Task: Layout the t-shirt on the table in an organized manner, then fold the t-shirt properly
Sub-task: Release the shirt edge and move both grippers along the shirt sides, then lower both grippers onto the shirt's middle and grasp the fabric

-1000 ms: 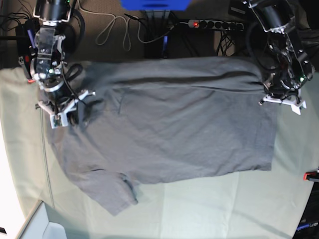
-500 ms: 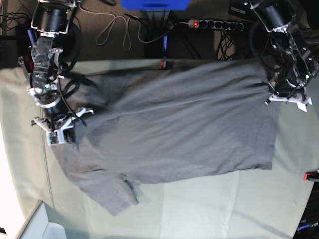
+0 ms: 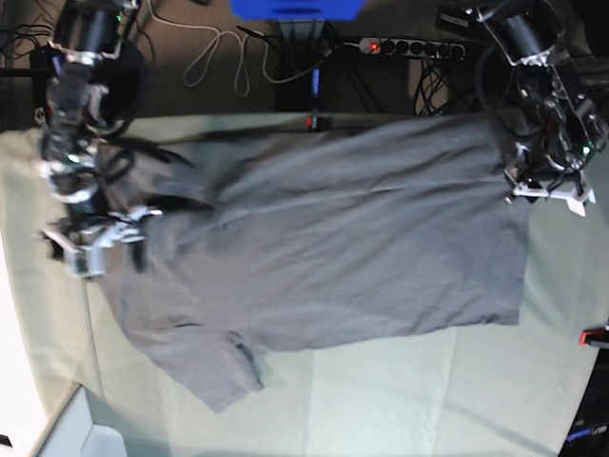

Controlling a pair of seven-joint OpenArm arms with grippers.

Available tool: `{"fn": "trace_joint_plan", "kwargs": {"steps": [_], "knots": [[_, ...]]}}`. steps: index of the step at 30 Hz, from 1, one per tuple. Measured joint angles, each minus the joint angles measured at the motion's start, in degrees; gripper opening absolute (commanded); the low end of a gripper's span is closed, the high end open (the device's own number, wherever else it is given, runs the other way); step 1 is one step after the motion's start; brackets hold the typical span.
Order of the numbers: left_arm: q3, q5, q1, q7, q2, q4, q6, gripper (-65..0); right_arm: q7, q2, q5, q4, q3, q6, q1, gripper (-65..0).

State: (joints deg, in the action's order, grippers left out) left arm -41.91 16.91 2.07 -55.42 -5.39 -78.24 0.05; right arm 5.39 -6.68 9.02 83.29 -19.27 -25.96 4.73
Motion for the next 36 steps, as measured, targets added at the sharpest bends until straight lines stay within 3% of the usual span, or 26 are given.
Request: {"fn": "trace_joint_plan", "kwargs": {"steps": [5,9,15,23,28,32,36], "knots": [[-0.4,-0.2,0.3,-7.9,0.2,-10.9,0.1,-34.9,0.1,0.2,-0.2,5.7,-1.8,0.0,6.4,-13.0],[-3.5,0.6,3.0,-10.5,1.2,-19.8,-0.2,-27.3,0.2,0.0,-0.2,4.4,-5.6,-0.2,11.6,-13.0],[-6.0,-0.4,5.7,-11.0,2.8,-14.1,0.0,-13.3,0.4,0.1,0.0,0.4,-9.5,-0.2,13.0,-13.0],[-6.0,-0.5,8.4,-8.8,6.2,-11.3,0.0,-12.7,0.0,1.0,-0.2,0.5,-9.2,-0.2,12.1,-13.0],[-4.4,-0.4,4.1,-7.5,5.4,-16.3,0.1,-12.7,0.6,1.0,-0.2,0.4,-9.1,-0.1,5.0,-13.0],[1.1,-0.2,-3.4,-7.0,2.9,-13.1,0.1,-12.7,0.0,0.1,-0.2,-4.9,-5.1,0.0,-3.4,-13.0],[4.5,-0.7,-11.7,0.5,1.0,-3.0,0.5,-12.7,0.6,0.7,-0.2,-18.4,-3.5,-0.8,-14.4,-13.0]]}}
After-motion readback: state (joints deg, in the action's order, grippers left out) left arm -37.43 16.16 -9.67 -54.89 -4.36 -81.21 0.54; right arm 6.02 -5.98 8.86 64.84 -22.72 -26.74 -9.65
